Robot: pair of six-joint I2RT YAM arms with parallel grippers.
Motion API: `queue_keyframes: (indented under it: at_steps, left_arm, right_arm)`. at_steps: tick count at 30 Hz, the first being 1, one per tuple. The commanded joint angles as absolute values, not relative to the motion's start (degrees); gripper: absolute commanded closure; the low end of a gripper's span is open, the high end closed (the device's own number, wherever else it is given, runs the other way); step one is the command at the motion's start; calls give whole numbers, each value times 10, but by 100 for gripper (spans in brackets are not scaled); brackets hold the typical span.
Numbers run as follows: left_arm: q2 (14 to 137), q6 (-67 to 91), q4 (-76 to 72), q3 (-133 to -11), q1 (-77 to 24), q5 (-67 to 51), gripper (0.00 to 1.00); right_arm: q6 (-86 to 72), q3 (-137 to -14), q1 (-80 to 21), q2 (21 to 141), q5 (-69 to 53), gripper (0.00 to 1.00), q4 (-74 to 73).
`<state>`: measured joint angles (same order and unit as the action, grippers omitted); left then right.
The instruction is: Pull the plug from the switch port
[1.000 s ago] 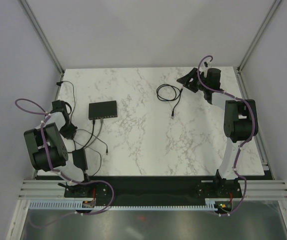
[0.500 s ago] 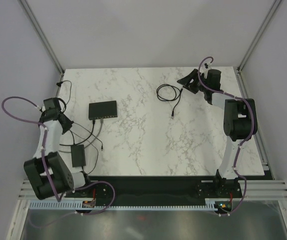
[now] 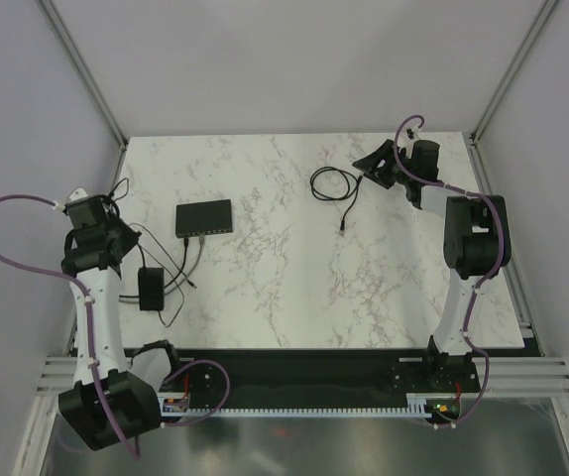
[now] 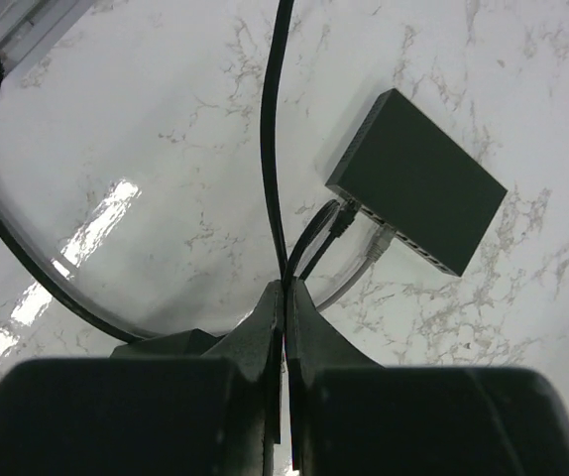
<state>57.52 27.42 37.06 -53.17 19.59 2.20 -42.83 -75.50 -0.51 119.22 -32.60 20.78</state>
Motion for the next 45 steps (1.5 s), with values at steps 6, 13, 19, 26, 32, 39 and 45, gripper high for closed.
queue_keyframes:
  at_steps: [6,13,19,26,32,39,45]
  left_arm:
    - [535,292,359,-649,198,-38,98]
    - [538,294,355,-746,198,-100,98]
    - [575,332,323,-811,179,-189,98]
    - [667,321,311,-957,16,-167,98]
    - [785,308,272,-1076,-111,-193,98]
    - [932,317,242,-1178,-221,-202,98]
    - [1003,333,164,-1144,-286,-204,98]
  right_arm:
    - [-423,-758,-4,1194,-335,31,235]
    - [-425,-759,-4,1196,-338,31,234]
    - [-424,-760,-4,1196,-338,31,234]
    - [-417,-765,-4,1199,-335,31,225]
    - [-409,-755,14,1188,-320,31,220]
    - [-445,-725,59,1181,-283,32,221]
    - [-461,-693,97,1164,-282,33,252]
